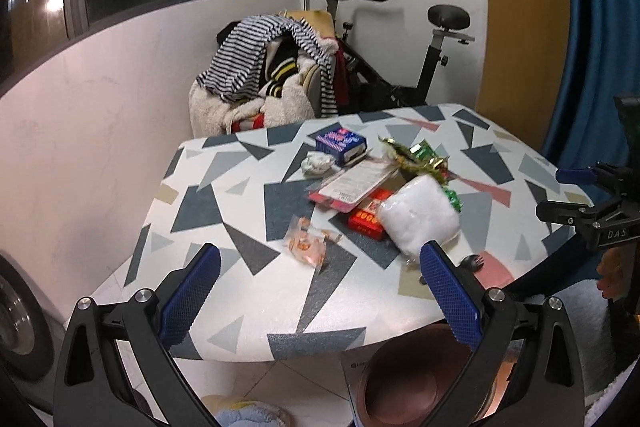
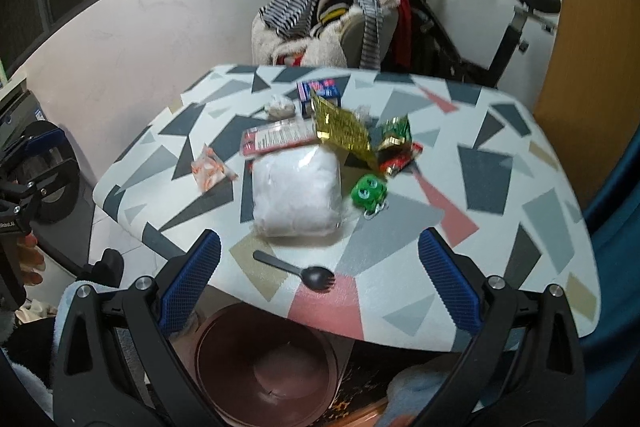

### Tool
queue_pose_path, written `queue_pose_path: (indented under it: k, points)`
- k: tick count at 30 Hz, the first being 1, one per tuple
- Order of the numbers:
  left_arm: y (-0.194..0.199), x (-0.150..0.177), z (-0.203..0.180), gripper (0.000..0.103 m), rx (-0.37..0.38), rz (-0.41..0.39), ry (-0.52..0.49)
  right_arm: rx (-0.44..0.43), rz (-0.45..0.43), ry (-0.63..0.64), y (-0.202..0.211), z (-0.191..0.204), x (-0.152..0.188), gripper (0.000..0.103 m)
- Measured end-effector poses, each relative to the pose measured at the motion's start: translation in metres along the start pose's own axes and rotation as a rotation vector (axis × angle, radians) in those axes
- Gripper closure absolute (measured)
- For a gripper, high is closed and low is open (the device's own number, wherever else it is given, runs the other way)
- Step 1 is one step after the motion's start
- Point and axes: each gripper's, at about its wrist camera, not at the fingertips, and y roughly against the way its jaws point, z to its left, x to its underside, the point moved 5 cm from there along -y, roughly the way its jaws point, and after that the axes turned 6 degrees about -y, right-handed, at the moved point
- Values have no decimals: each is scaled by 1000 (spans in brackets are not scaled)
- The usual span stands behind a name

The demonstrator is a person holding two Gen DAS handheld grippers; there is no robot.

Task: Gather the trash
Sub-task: 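Grasp the gold foil wrapper with the right gripper while the left gripper grasps the clear orange-piece bag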

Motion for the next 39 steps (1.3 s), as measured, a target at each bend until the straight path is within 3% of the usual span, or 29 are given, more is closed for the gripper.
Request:
queue_pose_path:
  k: [6,11,19,23,24,26,28,30,35,37,39]
  points:
    - [-26,13,4,5,47,66,37,91,42,5,-29,-15,-3,6]
    - [-48,19,16,5,14,115,88,76,35,-30,-56,-28,-24,6]
    - [-67,16,46,5,-10,110,182,66,51,24,-146,-5,-87,6]
    - [-75,21,60,5,16,118,245,134,87,53,-191,1,-101,7]
    - [-78,24,63,5,20,124,258,143,97,46,-200,0,-104,10]
    - [-83,28,65,5,24,137,272,141,134,29,-215,-3,-106,31]
    - [-88,31,66,5,34,148,288,142,144,19,-215,-4,-107,70]
    - [-92,34,65,5,51,153,297,134,83,10,-200,-2,-114,79]
    - [-115,34,57,6,92,177,262,65,-58,7,-150,3,-133,81]
    - [-128,33,54,11,125,192,277,37,-90,-8,-131,1,-135,81]
    - [-143,31,55,28,150,209,317,26,-103,-17,-119,-1,-134,81]
